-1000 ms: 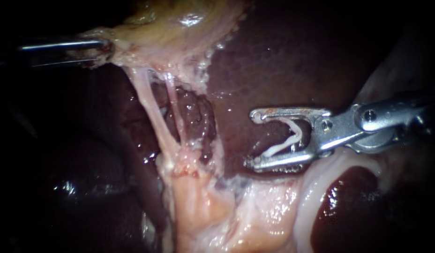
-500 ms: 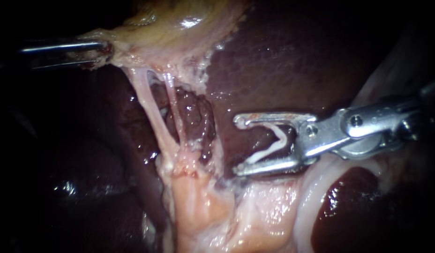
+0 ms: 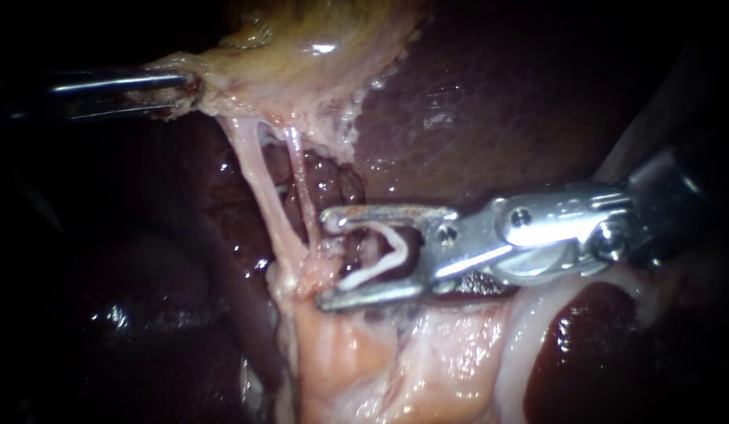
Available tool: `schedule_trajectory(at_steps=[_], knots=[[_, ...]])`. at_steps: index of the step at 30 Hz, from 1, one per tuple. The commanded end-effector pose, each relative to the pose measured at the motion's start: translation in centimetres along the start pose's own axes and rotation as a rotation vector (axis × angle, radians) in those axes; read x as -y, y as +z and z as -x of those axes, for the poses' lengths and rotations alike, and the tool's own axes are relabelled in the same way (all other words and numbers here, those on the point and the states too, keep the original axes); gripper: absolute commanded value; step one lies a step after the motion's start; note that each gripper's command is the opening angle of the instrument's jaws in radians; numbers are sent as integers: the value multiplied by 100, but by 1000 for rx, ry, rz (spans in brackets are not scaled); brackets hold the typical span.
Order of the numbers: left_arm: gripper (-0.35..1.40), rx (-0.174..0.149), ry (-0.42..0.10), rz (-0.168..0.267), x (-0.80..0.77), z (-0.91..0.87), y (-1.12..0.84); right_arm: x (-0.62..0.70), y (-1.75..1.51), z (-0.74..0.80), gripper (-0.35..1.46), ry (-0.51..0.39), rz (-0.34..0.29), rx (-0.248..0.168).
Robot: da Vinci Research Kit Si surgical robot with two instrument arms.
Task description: Clipping first clip left tube
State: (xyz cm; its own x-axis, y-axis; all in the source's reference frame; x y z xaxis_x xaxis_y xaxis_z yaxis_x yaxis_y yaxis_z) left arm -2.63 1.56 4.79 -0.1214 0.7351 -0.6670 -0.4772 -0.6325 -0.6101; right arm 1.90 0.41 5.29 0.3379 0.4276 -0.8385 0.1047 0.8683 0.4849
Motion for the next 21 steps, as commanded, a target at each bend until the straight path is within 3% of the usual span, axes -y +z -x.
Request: schedule_trajectory(at_steps=[1, 10, 21], knots=[[-35, 0, 0, 3, 0, 0, 0, -2, 2, 1, 49, 4, 2, 0], [-35, 0, -1, 5, -5, -2, 1, -13, 21, 23, 49, 20, 3, 15], [-35, 0, -1, 8, -10, -3, 2, -22, 39, 37, 49, 27, -4, 31]])
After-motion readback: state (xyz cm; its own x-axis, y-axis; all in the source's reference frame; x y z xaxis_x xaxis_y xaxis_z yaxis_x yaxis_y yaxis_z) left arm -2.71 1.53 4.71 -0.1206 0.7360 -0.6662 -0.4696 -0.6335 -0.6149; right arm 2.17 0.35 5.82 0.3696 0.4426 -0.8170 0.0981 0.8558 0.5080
